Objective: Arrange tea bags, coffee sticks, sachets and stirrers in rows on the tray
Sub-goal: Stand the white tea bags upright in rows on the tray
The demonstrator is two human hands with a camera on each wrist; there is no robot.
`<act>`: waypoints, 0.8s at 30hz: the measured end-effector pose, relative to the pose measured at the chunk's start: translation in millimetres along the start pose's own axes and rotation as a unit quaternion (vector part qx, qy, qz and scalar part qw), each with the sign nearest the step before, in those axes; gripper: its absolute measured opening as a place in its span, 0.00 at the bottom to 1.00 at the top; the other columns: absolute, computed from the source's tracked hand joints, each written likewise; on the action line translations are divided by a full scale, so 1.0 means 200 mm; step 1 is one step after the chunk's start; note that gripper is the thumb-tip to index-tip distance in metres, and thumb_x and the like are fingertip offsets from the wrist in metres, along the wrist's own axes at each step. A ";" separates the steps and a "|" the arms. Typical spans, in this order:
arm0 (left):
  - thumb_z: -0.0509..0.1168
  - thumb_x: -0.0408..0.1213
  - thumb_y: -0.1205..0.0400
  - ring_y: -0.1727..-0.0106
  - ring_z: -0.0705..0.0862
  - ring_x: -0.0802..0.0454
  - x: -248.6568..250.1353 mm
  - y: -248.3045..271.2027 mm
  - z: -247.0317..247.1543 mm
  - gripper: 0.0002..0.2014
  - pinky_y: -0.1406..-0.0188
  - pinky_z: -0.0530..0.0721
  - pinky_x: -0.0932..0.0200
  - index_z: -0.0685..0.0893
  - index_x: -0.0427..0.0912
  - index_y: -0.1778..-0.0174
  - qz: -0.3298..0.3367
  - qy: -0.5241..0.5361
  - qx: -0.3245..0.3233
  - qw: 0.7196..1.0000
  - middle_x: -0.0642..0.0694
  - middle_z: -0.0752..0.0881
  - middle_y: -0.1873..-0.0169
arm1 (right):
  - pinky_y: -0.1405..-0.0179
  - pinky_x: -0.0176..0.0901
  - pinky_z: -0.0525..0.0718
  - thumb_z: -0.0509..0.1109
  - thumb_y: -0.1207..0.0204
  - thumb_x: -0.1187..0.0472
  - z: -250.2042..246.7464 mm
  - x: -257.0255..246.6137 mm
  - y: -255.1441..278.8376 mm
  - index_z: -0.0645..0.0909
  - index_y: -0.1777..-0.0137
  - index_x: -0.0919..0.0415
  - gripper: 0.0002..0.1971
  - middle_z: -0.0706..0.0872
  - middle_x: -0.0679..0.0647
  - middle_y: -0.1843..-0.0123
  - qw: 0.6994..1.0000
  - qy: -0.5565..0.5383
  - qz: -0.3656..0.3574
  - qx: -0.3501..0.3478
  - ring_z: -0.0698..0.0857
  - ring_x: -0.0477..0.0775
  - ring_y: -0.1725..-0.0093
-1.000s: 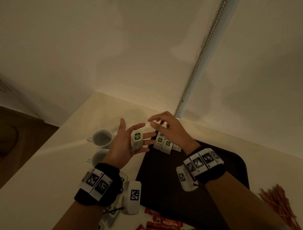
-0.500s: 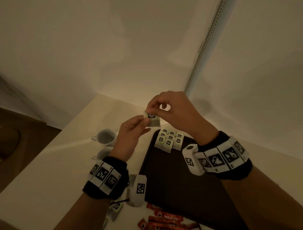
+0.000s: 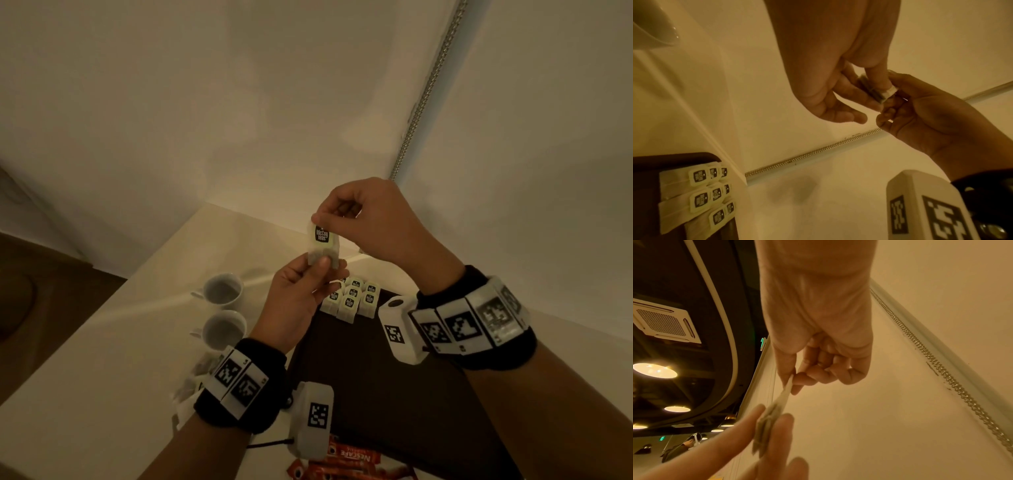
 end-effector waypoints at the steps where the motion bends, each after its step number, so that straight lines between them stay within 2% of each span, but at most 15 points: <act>1: 0.64 0.41 0.26 0.57 0.89 0.55 0.00 0.00 0.00 0.10 0.56 0.84 0.64 0.91 0.51 0.66 0.003 0.006 0.003 1.000 0.50 0.91 0.61 | 0.70 0.23 0.73 0.77 0.30 0.58 0.00 0.01 0.00 0.89 0.62 0.58 0.05 0.83 0.42 0.73 1.000 -0.004 0.003 0.002 0.79 0.36 0.73; 7: 0.65 0.40 0.26 0.56 0.87 0.56 -0.02 -0.01 0.00 0.09 0.56 0.83 0.64 0.91 0.51 0.64 0.010 0.018 0.011 1.000 0.50 0.90 0.58 | 0.71 0.22 0.73 0.77 0.30 0.58 -0.01 0.04 0.02 0.89 0.63 0.57 0.03 0.81 0.40 0.74 1.000 -0.023 0.014 0.010 0.79 0.35 0.73; 11: 0.65 0.40 0.27 0.54 0.87 0.56 -0.03 -0.02 0.00 0.09 0.55 0.83 0.63 0.87 0.44 0.54 0.008 0.008 0.019 1.000 0.50 0.91 0.56 | 0.70 0.23 0.74 0.77 0.30 0.58 -0.01 0.05 0.02 0.89 0.62 0.57 0.03 0.82 0.39 0.73 0.999 -0.028 0.012 0.012 0.80 0.34 0.72; 16: 0.65 0.39 0.26 0.48 0.88 0.53 -0.05 -0.02 -0.02 0.15 0.52 0.84 0.62 0.83 0.42 0.44 -0.001 -0.044 0.023 0.999 0.51 0.91 0.52 | 0.68 0.23 0.75 0.76 0.29 0.58 -0.02 0.11 0.04 0.88 0.61 0.56 0.03 0.85 0.42 0.69 0.999 -0.037 0.013 0.016 0.81 0.36 0.70; 18: 0.66 0.42 0.25 0.44 0.88 0.54 -0.05 0.00 -0.09 0.17 0.52 0.84 0.62 0.81 0.46 0.40 -0.008 -0.086 0.032 0.996 0.52 0.90 0.48 | 0.66 0.25 0.77 0.75 0.28 0.57 -0.03 0.19 0.06 0.87 0.60 0.54 0.02 0.85 0.41 0.66 0.999 -0.033 0.019 0.014 0.81 0.39 0.68; 20: 0.68 0.45 0.23 0.42 0.87 0.51 -0.06 0.04 -0.20 0.16 0.50 0.83 0.60 0.82 0.48 0.40 -0.019 -0.147 0.042 0.988 0.50 0.89 0.44 | 0.64 0.24 0.76 0.74 0.27 0.58 -0.02 0.31 0.10 0.86 0.60 0.53 0.02 0.84 0.39 0.66 0.999 -0.024 0.040 -0.001 0.81 0.37 0.66; 22: 0.65 0.41 0.21 0.44 0.87 0.48 -0.06 0.09 -0.31 0.13 0.50 0.83 0.59 0.84 0.45 0.42 -0.036 -0.191 0.059 0.979 0.47 0.90 0.46 | 0.63 0.22 0.74 0.73 0.26 0.59 0.02 0.49 0.15 0.84 0.59 0.53 0.02 0.84 0.38 0.65 0.996 0.001 0.080 -0.032 0.81 0.33 0.66; 24: 0.62 0.35 0.18 0.49 0.88 0.47 -0.06 0.15 -0.41 0.10 0.53 0.84 0.61 0.84 0.41 0.44 -0.044 -0.213 0.081 0.973 0.45 0.90 0.50 | 0.63 0.21 0.74 0.72 0.25 0.61 0.09 0.69 0.23 0.85 0.55 0.56 0.01 0.85 0.43 0.61 0.986 0.030 0.144 -0.076 0.80 0.33 0.65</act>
Point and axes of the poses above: each hand's wrist, its own y-axis away from the middle knuckle, its own z-axis out of the palm, x = y × z, the point moved 4 cm from there along -y, towards the middle knuckle
